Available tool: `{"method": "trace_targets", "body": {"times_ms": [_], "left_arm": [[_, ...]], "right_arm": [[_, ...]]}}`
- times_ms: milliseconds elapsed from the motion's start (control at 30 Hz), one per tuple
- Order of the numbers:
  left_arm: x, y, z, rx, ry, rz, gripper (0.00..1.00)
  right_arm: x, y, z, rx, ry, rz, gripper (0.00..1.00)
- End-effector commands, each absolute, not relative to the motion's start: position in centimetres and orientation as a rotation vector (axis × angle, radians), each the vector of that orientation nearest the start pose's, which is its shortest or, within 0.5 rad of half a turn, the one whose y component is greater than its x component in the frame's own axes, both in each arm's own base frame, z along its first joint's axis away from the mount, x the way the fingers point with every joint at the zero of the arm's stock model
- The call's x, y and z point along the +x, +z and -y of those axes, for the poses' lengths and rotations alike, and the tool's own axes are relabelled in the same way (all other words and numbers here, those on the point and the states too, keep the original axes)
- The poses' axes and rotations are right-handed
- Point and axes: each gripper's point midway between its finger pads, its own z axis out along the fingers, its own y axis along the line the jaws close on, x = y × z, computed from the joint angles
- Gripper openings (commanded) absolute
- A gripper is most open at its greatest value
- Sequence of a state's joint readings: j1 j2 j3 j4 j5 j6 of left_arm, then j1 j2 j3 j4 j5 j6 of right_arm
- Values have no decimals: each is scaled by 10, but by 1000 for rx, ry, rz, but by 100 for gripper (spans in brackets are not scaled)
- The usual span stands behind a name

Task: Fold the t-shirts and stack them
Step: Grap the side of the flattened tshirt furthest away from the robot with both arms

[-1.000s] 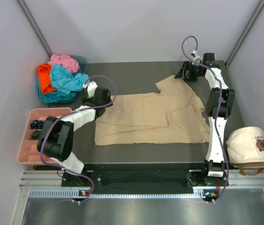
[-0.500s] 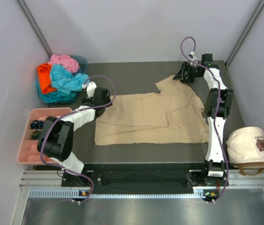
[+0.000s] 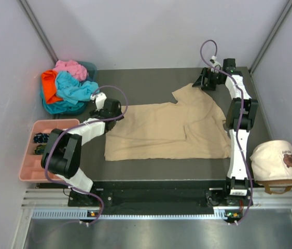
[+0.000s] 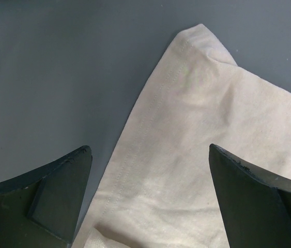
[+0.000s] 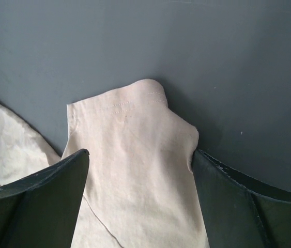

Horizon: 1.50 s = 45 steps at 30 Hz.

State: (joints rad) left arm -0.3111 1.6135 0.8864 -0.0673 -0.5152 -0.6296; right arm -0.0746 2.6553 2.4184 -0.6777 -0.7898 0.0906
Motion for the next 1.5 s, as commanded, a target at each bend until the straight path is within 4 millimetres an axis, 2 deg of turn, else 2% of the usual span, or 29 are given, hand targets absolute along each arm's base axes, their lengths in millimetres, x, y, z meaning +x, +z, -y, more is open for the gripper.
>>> {"method": "trace_targets", "body": {"times_ms": [0,333,400,500,533,600,633,667,833,933,967,1133,1167,1200,1267,1300,1367,1467], "left_arm": [[406,67,59,-609,100,-2137,99],[408,63,60,-614,107,-2149,99],[408,63,60,-616,104,-2150,99],[408,62,60,-620,111,-2154,99],[408,62,59,-620,114,-2153,99],[407,63,59,-622,116,-2152,99],[406,62,58,-622,118,-2152,99],[406,61,58,-622,121,-2153,99],[407,62,56,-626,122,-2144,99],[418,69,56,-621,119,-2123,99],[426,78,55,-624,111,-2099,99],[456,93,46,-589,122,-2047,99],[465,97,38,-601,118,-2034,99],[469,89,35,-588,133,-2053,99],[481,89,21,-604,143,-2056,96],[484,79,17,-594,157,-2084,95],[494,75,9,-589,144,-2096,90],[506,74,12,-543,84,-2108,84]], "right_arm": [[614,58,-81,-156,905,-2315,80],[616,46,-84,-166,915,-2317,80],[616,45,-85,-174,924,-2313,77],[615,47,-86,-181,934,-2310,54],[614,47,-86,-182,934,-2311,38],[614,47,-86,-182,936,-2311,20],[614,47,-86,-180,933,-2313,6],[614,46,-86,-178,932,-2314,0],[613,50,-86,-188,932,-2303,0],[612,52,-86,-194,931,-2296,0],[612,52,-87,-196,934,-2295,0],[612,50,-87,-197,933,-2294,0],[612,51,-87,-197,933,-2294,0],[612,50,-87,-194,933,-2296,0],[612,51,-87,-194,934,-2296,0],[611,50,-87,-193,936,-2298,0],[611,52,-87,-194,933,-2296,0],[611,51,-86,-192,932,-2300,0]]}}
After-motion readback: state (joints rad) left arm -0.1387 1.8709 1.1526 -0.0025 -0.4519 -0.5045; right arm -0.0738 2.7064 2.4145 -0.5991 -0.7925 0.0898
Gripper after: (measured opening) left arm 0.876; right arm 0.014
